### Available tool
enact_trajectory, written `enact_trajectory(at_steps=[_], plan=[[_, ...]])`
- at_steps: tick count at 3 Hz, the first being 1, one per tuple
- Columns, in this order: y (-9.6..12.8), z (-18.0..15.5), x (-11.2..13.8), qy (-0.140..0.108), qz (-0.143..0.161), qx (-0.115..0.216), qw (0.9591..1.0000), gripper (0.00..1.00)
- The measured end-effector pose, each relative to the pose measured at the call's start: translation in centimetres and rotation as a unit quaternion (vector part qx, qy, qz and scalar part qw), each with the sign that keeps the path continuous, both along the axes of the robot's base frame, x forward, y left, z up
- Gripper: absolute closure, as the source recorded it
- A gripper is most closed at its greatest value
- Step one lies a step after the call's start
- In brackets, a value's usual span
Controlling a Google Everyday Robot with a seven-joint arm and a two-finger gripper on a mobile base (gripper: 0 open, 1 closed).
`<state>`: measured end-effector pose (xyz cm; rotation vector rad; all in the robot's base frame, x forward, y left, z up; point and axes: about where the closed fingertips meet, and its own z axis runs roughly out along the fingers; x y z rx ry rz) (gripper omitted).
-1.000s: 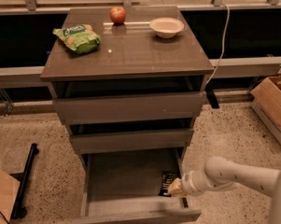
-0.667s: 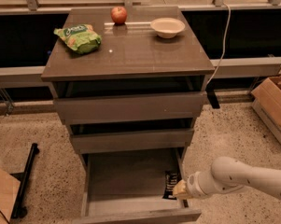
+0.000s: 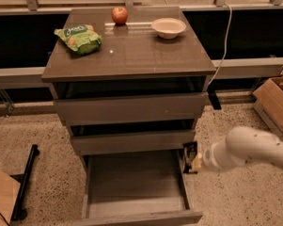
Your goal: Pick rxbar chocolate from bottom drawer and place on counter
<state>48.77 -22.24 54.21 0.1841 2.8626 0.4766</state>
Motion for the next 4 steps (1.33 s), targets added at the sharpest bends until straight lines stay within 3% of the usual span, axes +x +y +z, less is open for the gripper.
enact_trajectory(at_steps=[1,2,3,4], plan=[[-5.9,13.1,7.4,-0.088,-0.011,-0.059,0.9944,1.0],[-9.1,22.7,11.3,-0.16,-0.038,-0.084,0.9828,1.0],[-9.4,24.7,12.3,-0.178,-0.043,-0.084,0.9795,1.0],[-9.4,24.7,12.3,-0.178,-0.043,-0.084,0.9795,1.0]])
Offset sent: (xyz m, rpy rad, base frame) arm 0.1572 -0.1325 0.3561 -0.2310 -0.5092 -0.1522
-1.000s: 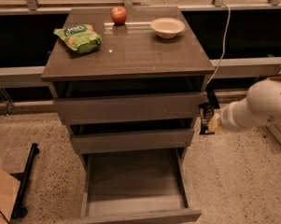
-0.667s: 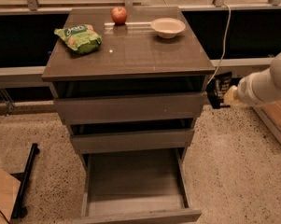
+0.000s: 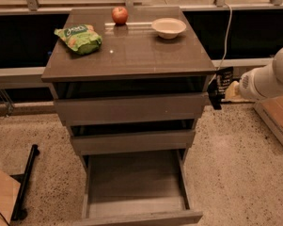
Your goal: Pick rxbar chocolate from bottom drawer and place on counter
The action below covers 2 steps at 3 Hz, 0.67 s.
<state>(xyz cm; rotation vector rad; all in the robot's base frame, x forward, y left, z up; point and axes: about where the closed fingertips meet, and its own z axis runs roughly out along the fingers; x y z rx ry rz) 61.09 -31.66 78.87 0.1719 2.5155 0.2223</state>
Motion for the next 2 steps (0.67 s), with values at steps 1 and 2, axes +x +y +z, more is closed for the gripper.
enact_trajectory(at_steps=[1,2], plan=[[-0.7,1.7,-0.7,-0.008,0.011,0.006,0.9999,1.0],[-3.1,5.3,-2.3,-0.041,0.003,0.024,0.9989,1.0]])
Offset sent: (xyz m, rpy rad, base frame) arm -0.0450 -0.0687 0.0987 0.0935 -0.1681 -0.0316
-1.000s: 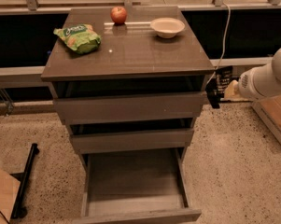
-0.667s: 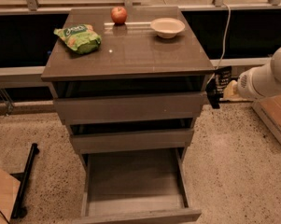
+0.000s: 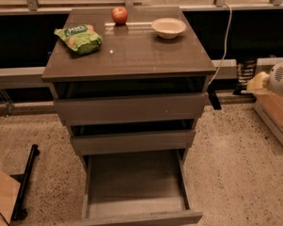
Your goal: Pick rxbar chocolate from bottom drawer and place on counter
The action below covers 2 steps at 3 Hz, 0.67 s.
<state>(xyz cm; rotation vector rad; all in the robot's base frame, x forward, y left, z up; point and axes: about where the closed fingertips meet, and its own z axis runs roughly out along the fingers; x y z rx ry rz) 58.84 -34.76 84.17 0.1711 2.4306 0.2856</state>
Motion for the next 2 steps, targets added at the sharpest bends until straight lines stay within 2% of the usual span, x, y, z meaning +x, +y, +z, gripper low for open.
enact_trajectory(at_steps=[1,2], plan=[[0.1,3.1,-0.4,-0.03,0.029,0.033,0.9986,1.0],[3.9,5.8,1.7,-0.054,0.122,0.061,0.9892,1.0]])
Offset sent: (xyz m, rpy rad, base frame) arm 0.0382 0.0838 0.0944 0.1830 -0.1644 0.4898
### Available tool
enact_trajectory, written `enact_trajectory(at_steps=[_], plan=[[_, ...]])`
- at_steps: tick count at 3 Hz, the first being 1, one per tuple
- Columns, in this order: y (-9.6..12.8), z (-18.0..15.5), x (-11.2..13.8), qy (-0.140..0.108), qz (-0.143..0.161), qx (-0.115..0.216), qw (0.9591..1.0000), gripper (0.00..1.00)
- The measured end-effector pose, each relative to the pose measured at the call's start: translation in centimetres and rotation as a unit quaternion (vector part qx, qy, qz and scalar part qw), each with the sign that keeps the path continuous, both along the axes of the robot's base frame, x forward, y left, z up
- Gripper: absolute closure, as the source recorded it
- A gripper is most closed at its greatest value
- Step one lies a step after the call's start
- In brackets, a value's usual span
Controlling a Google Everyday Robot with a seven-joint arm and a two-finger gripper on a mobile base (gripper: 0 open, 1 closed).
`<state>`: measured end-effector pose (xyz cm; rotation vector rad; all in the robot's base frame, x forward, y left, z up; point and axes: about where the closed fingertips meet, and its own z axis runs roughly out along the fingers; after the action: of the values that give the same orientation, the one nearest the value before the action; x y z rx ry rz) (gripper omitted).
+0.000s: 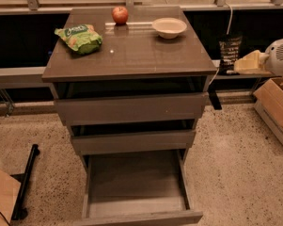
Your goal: Pick rxbar chocolate from bottom drawer and place on counter
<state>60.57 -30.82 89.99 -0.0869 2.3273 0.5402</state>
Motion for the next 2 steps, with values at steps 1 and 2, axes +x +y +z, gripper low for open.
enact_trajectory(at_steps=[1,2], plan=[[4.7,1.2,2.4,-0.01,0.094,0.018,0.9954,1.0],[9.0,1.3,5.2,-0.011,0.162,0.037,0.986,1.0]])
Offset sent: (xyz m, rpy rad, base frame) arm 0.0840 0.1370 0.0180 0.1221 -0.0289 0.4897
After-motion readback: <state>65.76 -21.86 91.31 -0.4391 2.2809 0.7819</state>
